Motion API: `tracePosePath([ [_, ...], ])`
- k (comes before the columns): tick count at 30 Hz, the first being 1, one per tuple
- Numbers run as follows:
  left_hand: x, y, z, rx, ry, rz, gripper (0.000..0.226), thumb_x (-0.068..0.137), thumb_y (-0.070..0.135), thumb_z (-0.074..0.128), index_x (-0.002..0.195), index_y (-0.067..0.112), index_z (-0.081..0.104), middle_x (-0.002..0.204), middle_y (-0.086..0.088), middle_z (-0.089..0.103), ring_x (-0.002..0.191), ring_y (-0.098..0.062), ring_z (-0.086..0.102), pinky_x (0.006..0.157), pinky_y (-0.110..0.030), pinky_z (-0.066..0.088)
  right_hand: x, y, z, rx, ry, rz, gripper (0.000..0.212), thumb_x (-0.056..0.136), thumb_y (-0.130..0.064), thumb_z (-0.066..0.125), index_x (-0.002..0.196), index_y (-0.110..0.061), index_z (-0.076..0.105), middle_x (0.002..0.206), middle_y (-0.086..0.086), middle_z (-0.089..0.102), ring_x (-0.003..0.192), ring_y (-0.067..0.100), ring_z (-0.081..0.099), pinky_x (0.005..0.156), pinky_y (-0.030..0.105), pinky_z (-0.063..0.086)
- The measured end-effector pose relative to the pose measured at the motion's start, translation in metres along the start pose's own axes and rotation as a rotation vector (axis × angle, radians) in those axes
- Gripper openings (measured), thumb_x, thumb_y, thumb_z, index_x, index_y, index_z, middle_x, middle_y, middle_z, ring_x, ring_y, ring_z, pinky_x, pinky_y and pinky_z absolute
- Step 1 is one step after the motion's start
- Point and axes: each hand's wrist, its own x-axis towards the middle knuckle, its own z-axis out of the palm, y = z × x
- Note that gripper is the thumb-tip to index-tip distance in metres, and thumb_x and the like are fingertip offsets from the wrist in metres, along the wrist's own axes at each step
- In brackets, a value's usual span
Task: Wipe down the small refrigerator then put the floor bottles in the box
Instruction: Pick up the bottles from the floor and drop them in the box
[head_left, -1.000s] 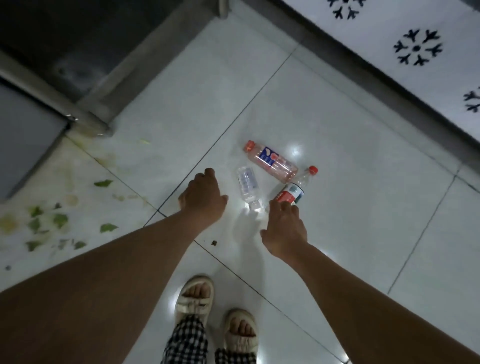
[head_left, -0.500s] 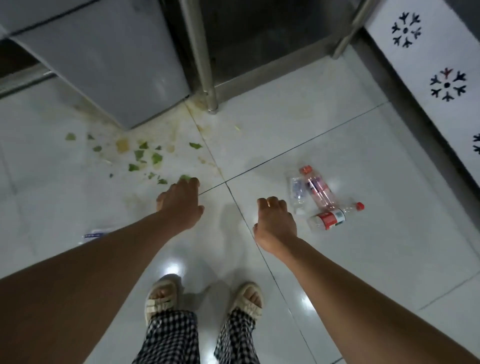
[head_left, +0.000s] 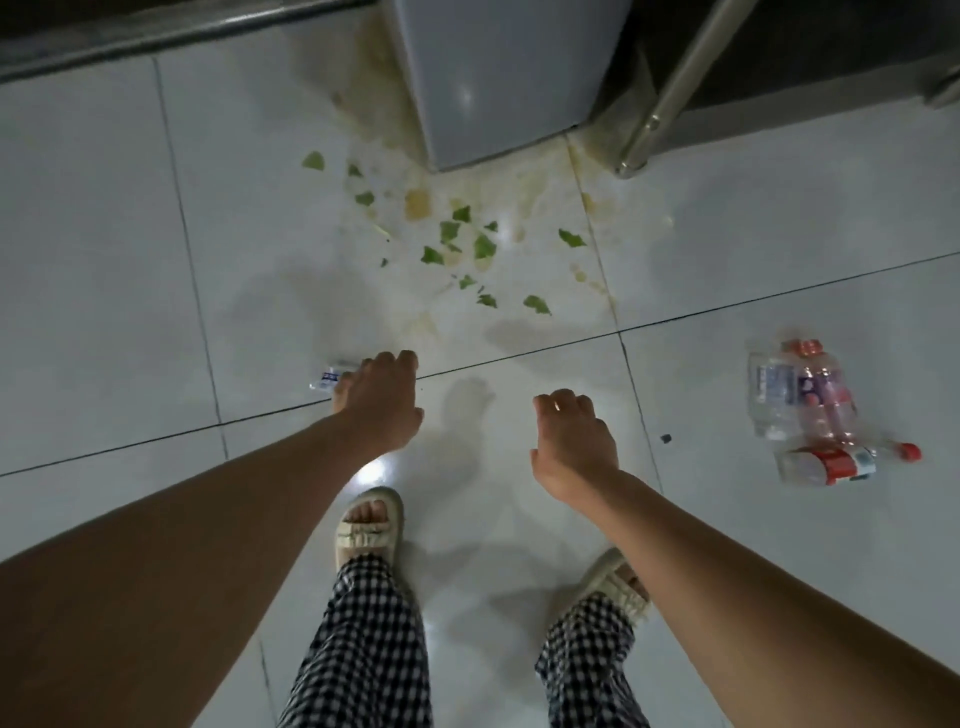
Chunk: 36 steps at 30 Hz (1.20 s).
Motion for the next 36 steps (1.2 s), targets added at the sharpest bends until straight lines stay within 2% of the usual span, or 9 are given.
tracePosePath([
  [6, 0.05, -0.107, 0.032, 0.019, -0.047, -0.001, 0.056, 0.084, 0.029, 0.064, 0.131, 0.014, 0.036, 0.124, -0.009, 0.052, 0.117, -0.028, 0.048, 0.097, -0.04, 0.036, 0.064, -0.107, 0.037, 0.092, 0.001, 0.014, 0.05, 0.089, -0.015, 0.054, 0.135, -0.01, 0.034, 0.137, 0.009, 0.035, 0.126, 0.026, 0.034, 0.093, 0.033, 0.04],
  [12, 0.11, -0.161, 0.092, 0.091, -0.053, 0.053, 0.067, 0.08, 0.028, 0.068, 0.135, 0.014, 0.031, 0.126, -0.01, 0.049, 0.118, -0.03, 0.046, 0.098, -0.041, 0.036, 0.126, -0.15, 0.089, 0.102, 0.016, 0.005, 0.048, 0.088, -0.016, 0.056, 0.132, -0.009, 0.038, 0.131, 0.011, 0.039, 0.121, 0.028, 0.037, 0.09, 0.036, 0.042],
  [17, 0.163, -0.175, 0.145, 0.164, -0.007, 0.123, 0.073, 0.076, 0.023, 0.071, 0.136, 0.016, 0.03, 0.132, -0.009, 0.045, 0.121, -0.029, 0.043, 0.097, -0.042, 0.036, 0.17, -0.149, 0.14, 0.119, 0.016, 0.012, 0.049, 0.088, -0.016, 0.056, 0.133, -0.012, 0.037, 0.13, 0.01, 0.04, 0.12, 0.026, 0.038, 0.087, 0.034, 0.04],
  [21, 0.197, -0.183, 0.178, 0.231, 0.035, 0.147, 0.082, 0.074, 0.021, 0.073, 0.14, 0.017, 0.026, 0.141, -0.01, 0.038, 0.127, -0.03, 0.037, 0.103, -0.045, 0.03, 0.198, -0.138, 0.171, 0.133, 0.051, 0.005, 0.051, 0.087, -0.014, 0.055, 0.134, -0.012, 0.037, 0.13, 0.009, 0.041, 0.12, 0.026, 0.037, 0.085, 0.033, 0.039],
  [24, 0.214, -0.187, 0.2, 0.314, 0.059, 0.146, 0.078, 0.075, 0.023, 0.072, 0.139, 0.015, 0.027, 0.142, -0.01, 0.036, 0.128, -0.03, 0.036, 0.106, -0.044, 0.025, 0.211, -0.129, 0.189, 0.131, 0.054, 0.005, 0.049, 0.087, -0.013, 0.055, 0.133, -0.009, 0.037, 0.128, 0.01, 0.041, 0.119, 0.027, 0.038, 0.08, 0.031, 0.036],
  [28, 0.227, -0.185, 0.218, 0.394, 0.099, 0.138, 0.07, 0.079, 0.019, 0.068, 0.136, 0.011, 0.029, 0.137, -0.012, 0.044, 0.125, -0.031, 0.041, 0.107, -0.043, 0.024, 0.218, -0.116, 0.203, 0.142, 0.068, 0.009, 0.053, 0.086, -0.014, 0.055, 0.135, -0.009, 0.035, 0.127, 0.011, 0.042, 0.119, 0.027, 0.038, 0.082, 0.033, 0.038],
  [32, 0.225, -0.175, 0.214, 0.416, 0.091, 0.148, 0.067, 0.078, 0.025, 0.07, 0.131, 0.007, 0.034, 0.128, -0.014, 0.051, 0.115, -0.031, 0.051, 0.102, -0.043, 0.032, 0.209, -0.101, 0.203, 0.177, 0.067, 0.013, 0.053, 0.087, -0.014, 0.055, 0.135, -0.009, 0.034, 0.128, 0.01, 0.042, 0.119, 0.027, 0.038, 0.083, 0.033, 0.039],
  [36, 0.203, -0.148, 0.192, 0.341, 0.046, 0.19, 0.078, 0.071, 0.04, 0.075, 0.129, 0.007, 0.036, 0.119, -0.013, 0.054, 0.108, -0.03, 0.053, 0.087, -0.038, 0.042, 0.18, -0.085, 0.183, 0.224, 0.074, 0.038, 0.053, 0.087, -0.015, 0.057, 0.135, -0.009, 0.034, 0.128, 0.01, 0.042, 0.118, 0.026, 0.039, 0.087, 0.033, 0.04],
])
